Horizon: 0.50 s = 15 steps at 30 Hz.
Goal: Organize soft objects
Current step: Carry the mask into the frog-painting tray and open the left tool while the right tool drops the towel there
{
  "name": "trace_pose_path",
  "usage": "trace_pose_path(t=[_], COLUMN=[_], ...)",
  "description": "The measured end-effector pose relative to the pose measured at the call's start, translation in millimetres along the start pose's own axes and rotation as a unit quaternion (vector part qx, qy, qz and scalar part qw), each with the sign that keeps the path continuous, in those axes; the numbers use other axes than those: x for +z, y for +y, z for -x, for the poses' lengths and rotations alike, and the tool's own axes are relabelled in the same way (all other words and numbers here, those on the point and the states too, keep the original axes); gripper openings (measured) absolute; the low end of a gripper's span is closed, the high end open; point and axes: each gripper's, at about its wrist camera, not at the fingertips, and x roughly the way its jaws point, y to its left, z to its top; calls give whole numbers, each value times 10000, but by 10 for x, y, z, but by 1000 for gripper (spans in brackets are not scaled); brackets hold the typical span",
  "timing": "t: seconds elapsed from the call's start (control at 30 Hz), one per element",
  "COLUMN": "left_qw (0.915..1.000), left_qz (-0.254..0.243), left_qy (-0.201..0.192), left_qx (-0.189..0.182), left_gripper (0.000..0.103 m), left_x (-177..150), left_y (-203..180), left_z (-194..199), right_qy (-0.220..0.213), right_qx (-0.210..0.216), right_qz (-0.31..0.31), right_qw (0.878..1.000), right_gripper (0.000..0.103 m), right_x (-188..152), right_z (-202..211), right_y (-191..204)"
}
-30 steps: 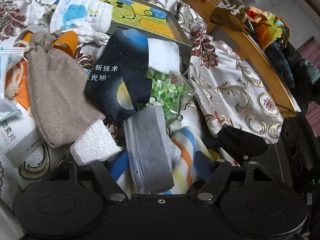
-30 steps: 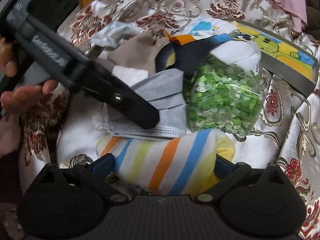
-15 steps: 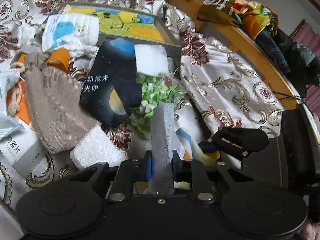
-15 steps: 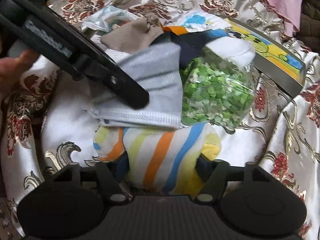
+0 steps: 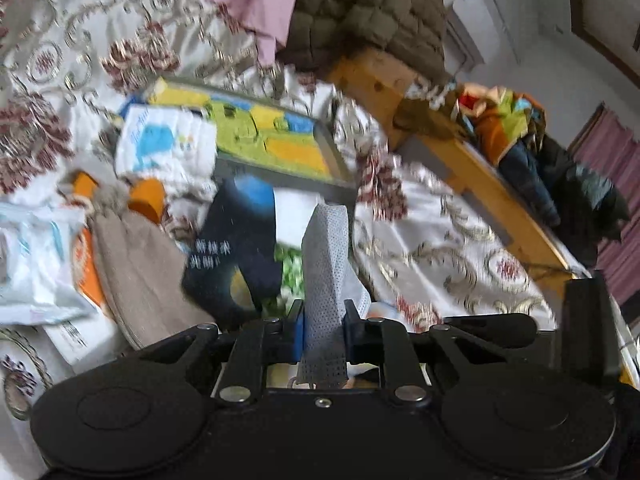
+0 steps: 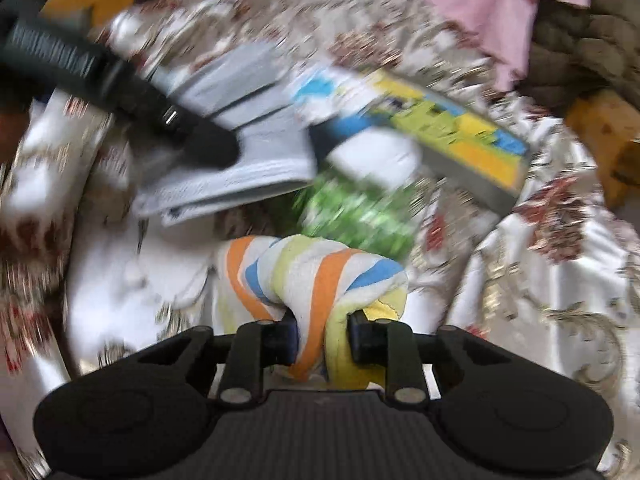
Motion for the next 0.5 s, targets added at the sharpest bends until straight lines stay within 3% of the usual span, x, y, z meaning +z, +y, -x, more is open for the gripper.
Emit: trace_pose_path(t=[0.23, 0.5], left_qw=[9983, 9946], left_qz=[38, -160], left_qy=[-456, -801], left_qx=[368, 646], left_gripper=[20, 20], left_x=[291, 1037], left_y=[-14, 183], left_z=[91, -349], right_qy=[-873, -1414], right_qx=[-360, -568], right_qz=[-720, -1768], right_qw=[9929, 9724], right_gripper=[26, 27], right_x=[435, 965], right_z=[224, -519], right_y=[-325, -955])
